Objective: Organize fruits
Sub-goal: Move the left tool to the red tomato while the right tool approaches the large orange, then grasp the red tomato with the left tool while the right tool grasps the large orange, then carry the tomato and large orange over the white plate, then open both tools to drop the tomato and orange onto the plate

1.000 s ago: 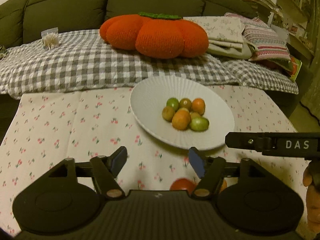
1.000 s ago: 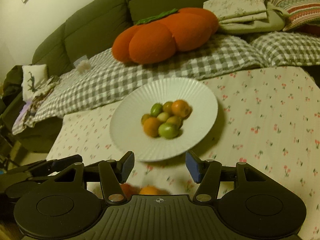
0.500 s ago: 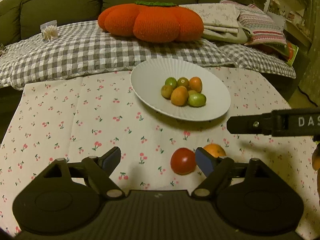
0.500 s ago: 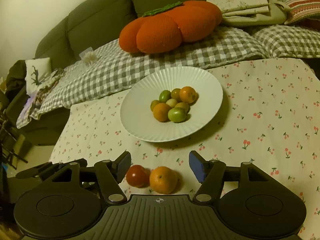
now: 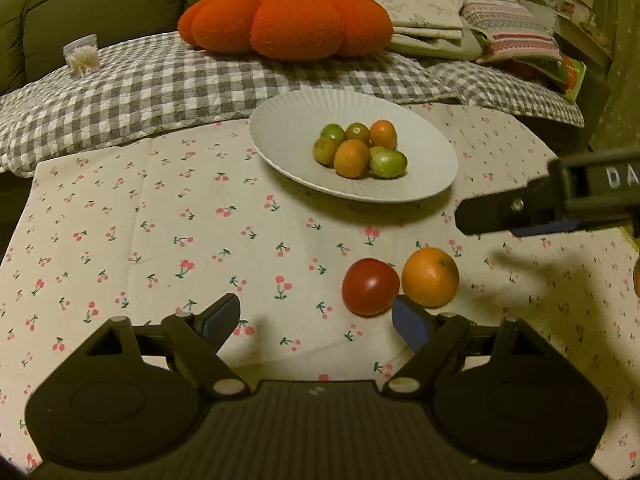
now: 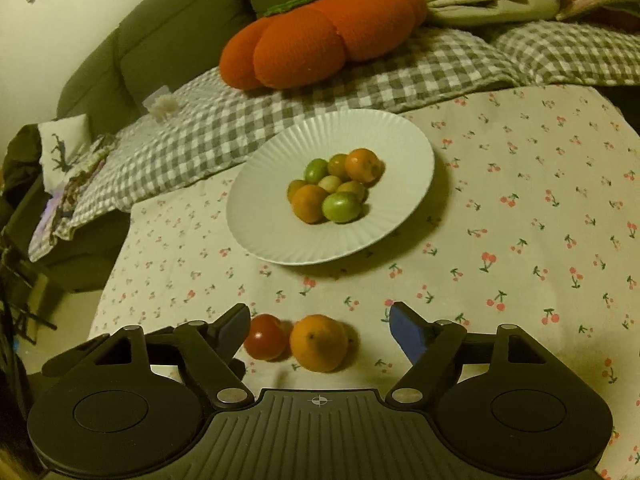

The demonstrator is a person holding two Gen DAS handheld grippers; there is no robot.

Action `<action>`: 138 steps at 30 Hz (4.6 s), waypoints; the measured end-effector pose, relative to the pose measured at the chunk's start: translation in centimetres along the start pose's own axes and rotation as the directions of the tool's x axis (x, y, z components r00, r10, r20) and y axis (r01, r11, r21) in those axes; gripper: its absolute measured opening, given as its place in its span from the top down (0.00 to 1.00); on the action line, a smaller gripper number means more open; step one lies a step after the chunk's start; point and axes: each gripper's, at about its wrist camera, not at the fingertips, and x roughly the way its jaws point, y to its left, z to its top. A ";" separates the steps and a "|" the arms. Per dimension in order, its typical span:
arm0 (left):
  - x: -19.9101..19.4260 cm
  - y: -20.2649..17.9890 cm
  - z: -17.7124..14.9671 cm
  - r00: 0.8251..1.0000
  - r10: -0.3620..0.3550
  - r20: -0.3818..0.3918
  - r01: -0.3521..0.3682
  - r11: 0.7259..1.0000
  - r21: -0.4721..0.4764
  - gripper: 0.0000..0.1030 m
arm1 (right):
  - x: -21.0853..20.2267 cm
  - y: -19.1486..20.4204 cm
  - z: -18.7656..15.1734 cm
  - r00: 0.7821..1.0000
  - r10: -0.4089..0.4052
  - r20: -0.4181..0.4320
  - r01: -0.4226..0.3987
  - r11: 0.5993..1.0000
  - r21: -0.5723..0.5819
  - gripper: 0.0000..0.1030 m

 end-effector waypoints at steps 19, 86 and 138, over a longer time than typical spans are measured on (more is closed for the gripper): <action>2.8 -2.3 -0.7 0.998 -0.047 0.036 0.042 0.990 0.136 0.54 | 2.2 -0.1 -0.8 0.998 0.019 -0.059 -0.019 1.000 -0.004 0.25; 0.8 -1.6 5.1 0.984 -0.043 0.173 0.043 0.999 0.007 0.69 | -0.2 -1.8 2.8 0.990 0.023 0.139 -0.022 1.000 -0.009 0.63; -0.2 -0.2 5.5 0.983 0.030 0.181 -0.012 0.995 -0.103 0.36 | -0.1 -1.1 3.0 0.975 -0.025 0.220 0.038 0.998 -0.055 0.45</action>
